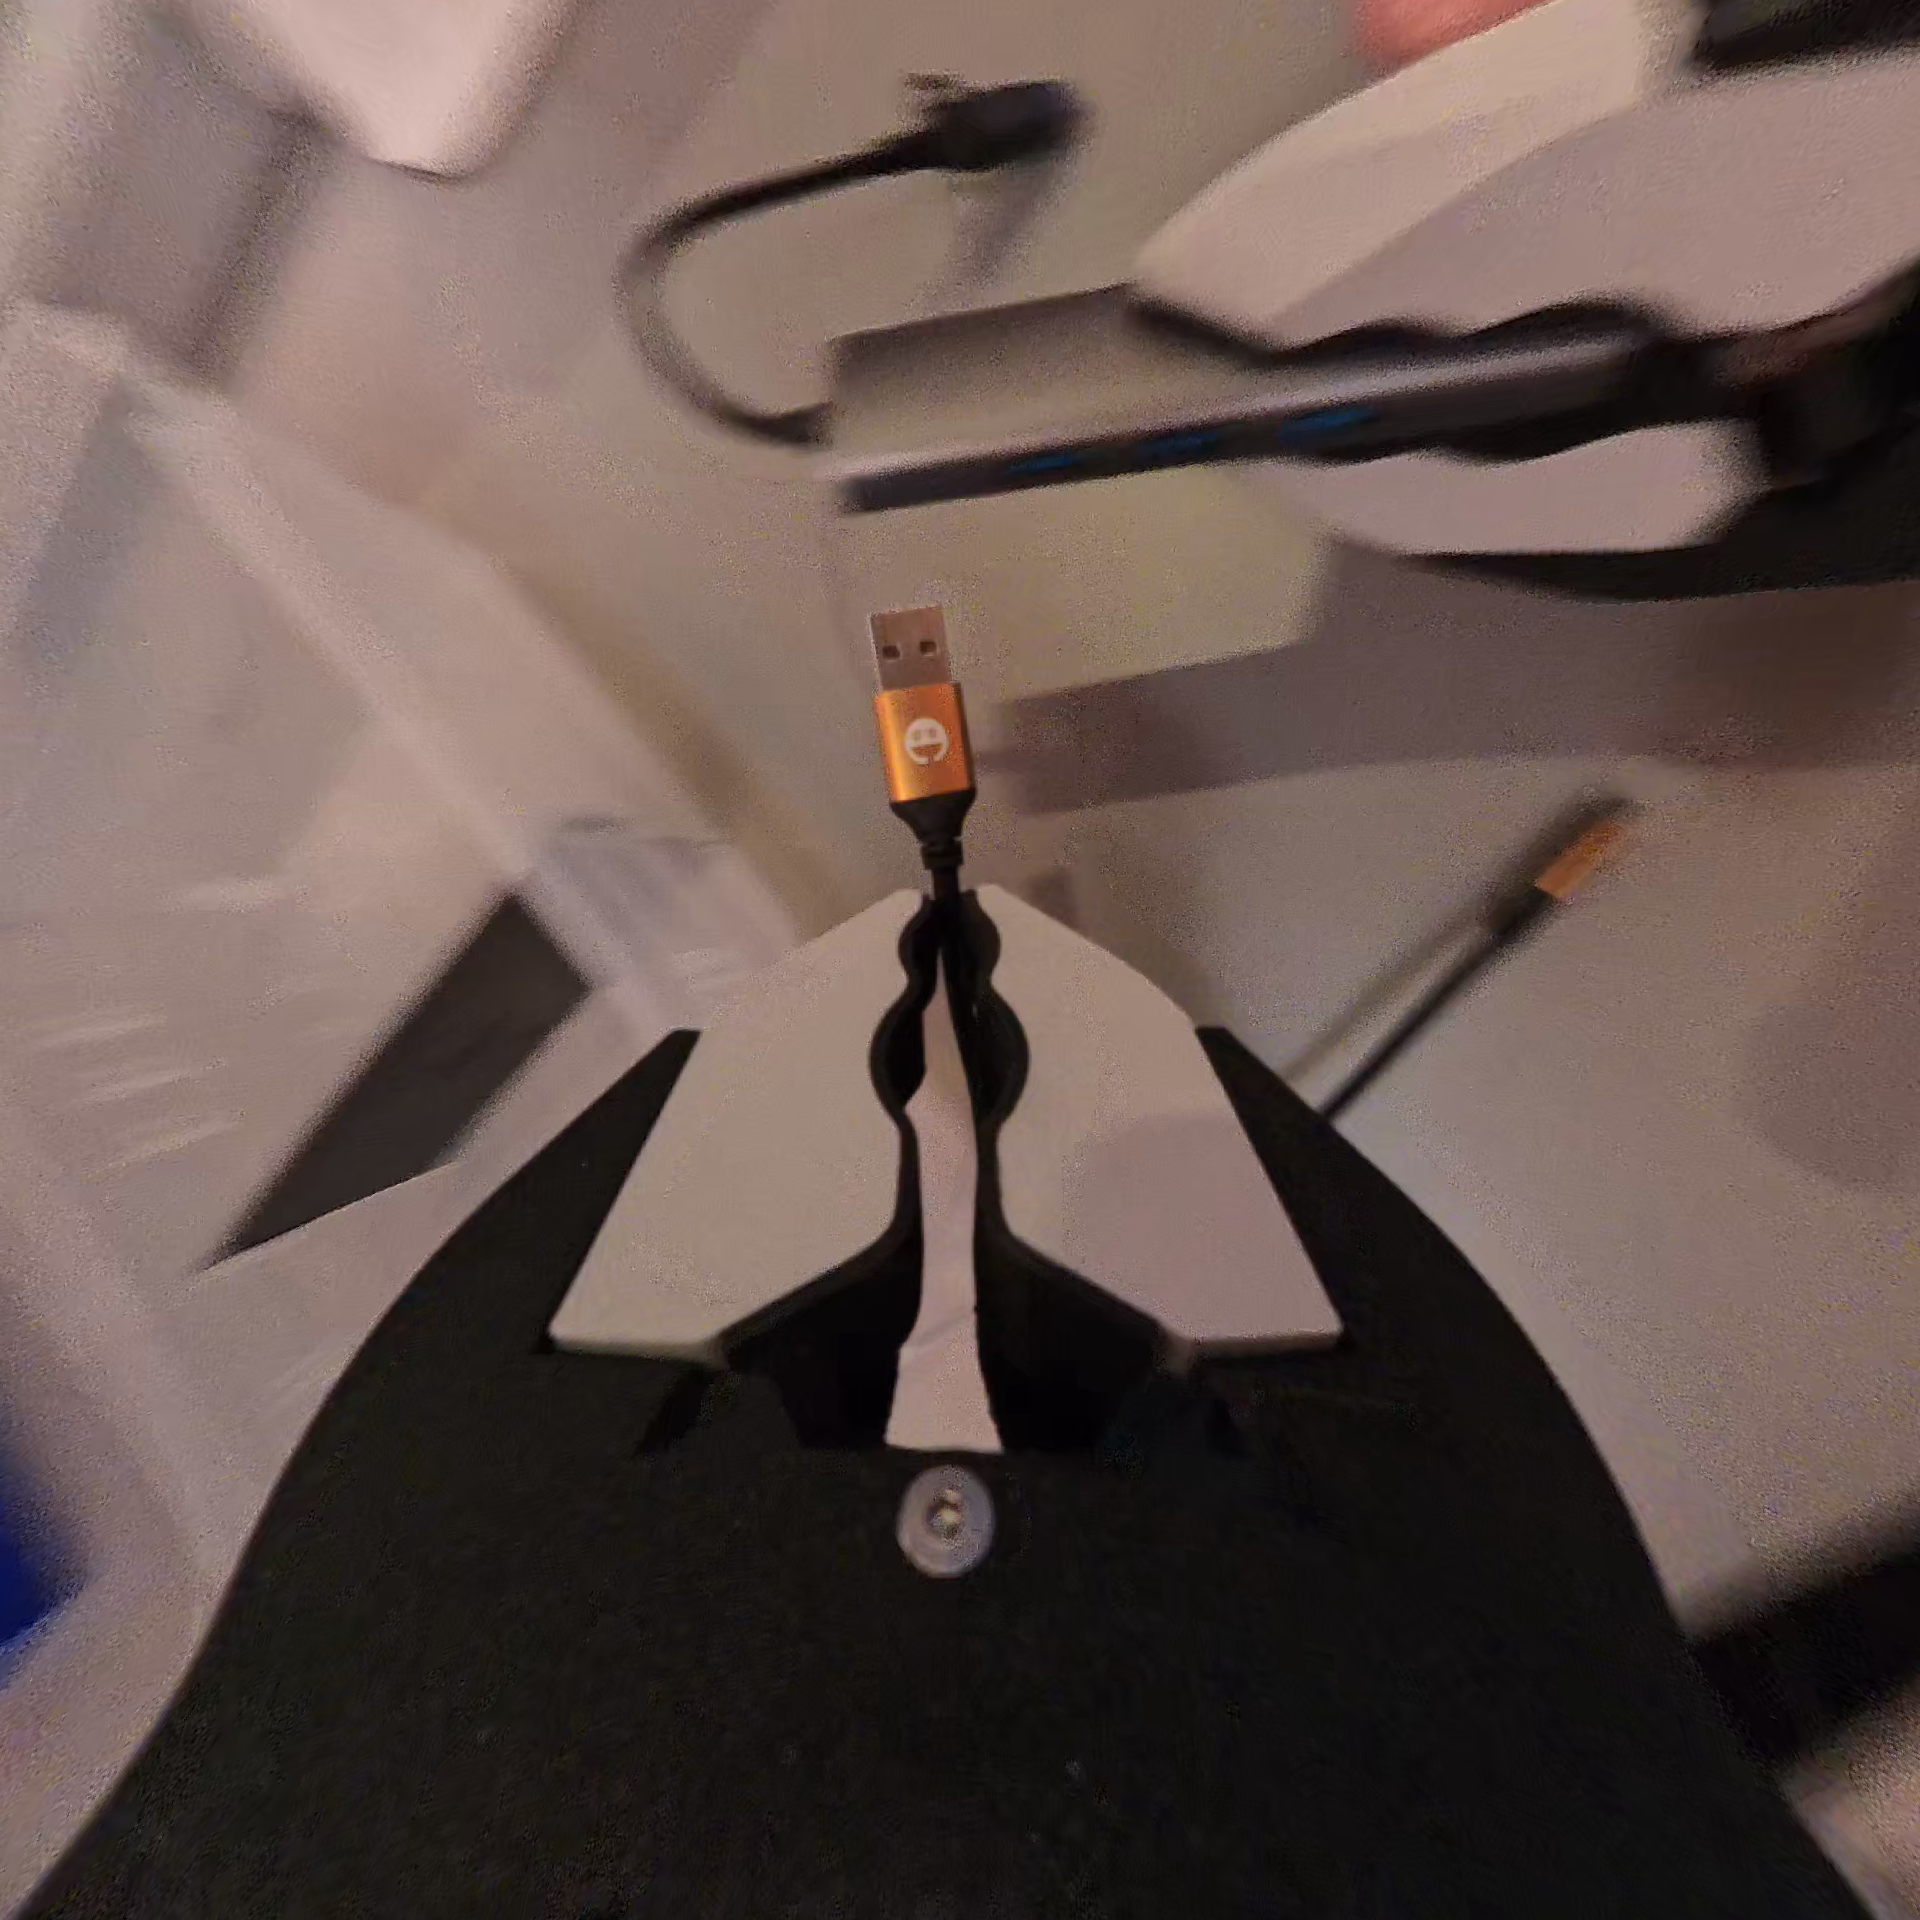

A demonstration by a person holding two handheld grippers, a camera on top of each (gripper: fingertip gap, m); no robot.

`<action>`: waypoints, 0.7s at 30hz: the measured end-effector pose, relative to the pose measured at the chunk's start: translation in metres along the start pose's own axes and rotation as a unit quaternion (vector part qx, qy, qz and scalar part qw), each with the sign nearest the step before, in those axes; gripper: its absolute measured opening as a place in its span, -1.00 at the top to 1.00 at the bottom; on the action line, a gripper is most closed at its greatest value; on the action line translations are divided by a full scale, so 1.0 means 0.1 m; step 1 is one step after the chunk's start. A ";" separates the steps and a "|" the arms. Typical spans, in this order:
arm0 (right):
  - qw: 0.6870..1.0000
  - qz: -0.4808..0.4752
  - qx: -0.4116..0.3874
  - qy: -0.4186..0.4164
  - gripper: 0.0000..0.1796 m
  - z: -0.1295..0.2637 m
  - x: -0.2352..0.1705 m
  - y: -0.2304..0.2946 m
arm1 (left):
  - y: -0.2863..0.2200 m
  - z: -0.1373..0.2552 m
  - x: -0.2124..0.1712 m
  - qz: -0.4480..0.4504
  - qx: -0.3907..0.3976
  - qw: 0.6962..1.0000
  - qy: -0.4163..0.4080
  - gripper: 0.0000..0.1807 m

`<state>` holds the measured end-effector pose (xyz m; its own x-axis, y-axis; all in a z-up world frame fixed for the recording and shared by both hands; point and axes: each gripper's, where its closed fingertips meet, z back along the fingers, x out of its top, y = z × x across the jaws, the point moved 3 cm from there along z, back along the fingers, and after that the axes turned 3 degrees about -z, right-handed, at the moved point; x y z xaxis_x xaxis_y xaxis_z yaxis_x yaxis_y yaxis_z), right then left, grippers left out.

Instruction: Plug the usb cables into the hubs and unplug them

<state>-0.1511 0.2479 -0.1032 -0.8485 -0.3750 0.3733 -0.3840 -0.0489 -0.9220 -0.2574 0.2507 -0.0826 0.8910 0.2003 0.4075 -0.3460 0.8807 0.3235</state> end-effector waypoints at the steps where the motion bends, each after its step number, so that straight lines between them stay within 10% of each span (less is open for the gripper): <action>1: 1.000 -0.019 -0.005 0.005 0.81 0.00 -0.02 -0.04 | 0.19 0.10 0.00 -0.021 0.107 0.994 -0.007 0.97; 3: 0.999 -0.040 -0.017 0.014 0.81 -0.01 -0.06 -0.11 | 0.37 0.40 0.07 -0.079 0.256 0.962 -0.046 0.96; 7: 0.996 -0.078 -0.021 0.022 0.81 -0.02 -0.13 -0.16 | -0.11 0.38 0.04 -0.104 0.238 0.961 -0.095 0.97; 15: 0.992 -0.127 -0.011 0.025 0.81 0.00 -0.17 -0.19 | -1.35 -0.08 -0.37 0.023 0.021 0.987 -0.155 0.86; 21: 0.992 -0.124 -0.003 0.021 0.81 0.00 -0.14 -0.15 | -1.46 0.06 -0.34 0.132 -0.161 0.953 -0.218 0.74</action>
<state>-0.1330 0.2535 -0.0945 -0.7418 -0.3137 0.5927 -0.5852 -0.1290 -0.8006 -0.2386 0.1129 -0.1383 0.5538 0.2970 0.7778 -0.3693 0.9249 -0.0902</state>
